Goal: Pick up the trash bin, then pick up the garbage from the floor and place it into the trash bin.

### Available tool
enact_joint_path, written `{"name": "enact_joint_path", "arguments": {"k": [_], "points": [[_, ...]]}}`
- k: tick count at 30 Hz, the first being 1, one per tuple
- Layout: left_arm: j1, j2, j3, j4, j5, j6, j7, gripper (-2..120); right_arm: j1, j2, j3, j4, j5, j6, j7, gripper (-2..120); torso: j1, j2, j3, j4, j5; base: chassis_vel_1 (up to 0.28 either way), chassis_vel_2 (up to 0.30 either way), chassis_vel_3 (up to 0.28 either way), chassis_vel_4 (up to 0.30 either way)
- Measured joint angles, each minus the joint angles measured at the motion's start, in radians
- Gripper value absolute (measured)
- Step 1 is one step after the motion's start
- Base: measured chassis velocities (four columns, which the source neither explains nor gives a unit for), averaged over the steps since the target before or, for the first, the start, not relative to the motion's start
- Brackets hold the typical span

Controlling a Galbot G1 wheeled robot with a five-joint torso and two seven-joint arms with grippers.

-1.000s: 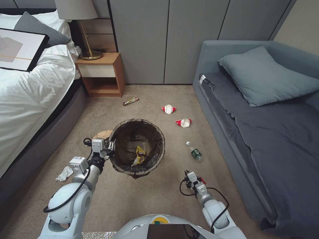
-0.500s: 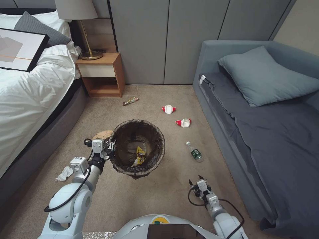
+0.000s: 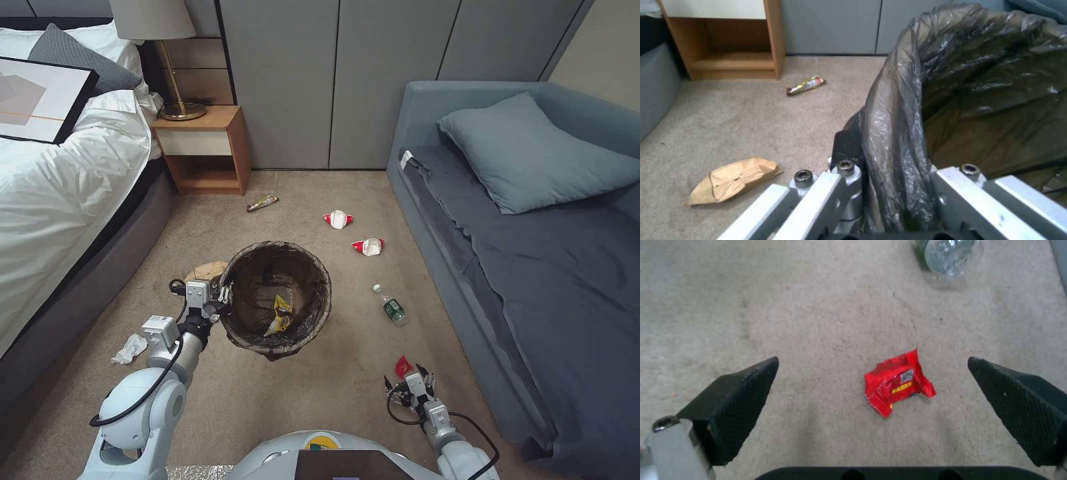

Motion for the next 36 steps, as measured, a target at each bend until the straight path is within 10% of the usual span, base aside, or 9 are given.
{"name": "enact_joint_path", "arguments": {"k": [36], "points": [[0.014, -0.005, 0.012, -0.019, 0.018, -0.004, 0.001, 7, 0.178, 0.014, 0.022, -0.247, -0.002, -0.005, -0.031, 100, 0.000, 0.000, 0.000, 0.0000, -0.0001, 0.000, 0.000, 0.000, 0.000]]}}
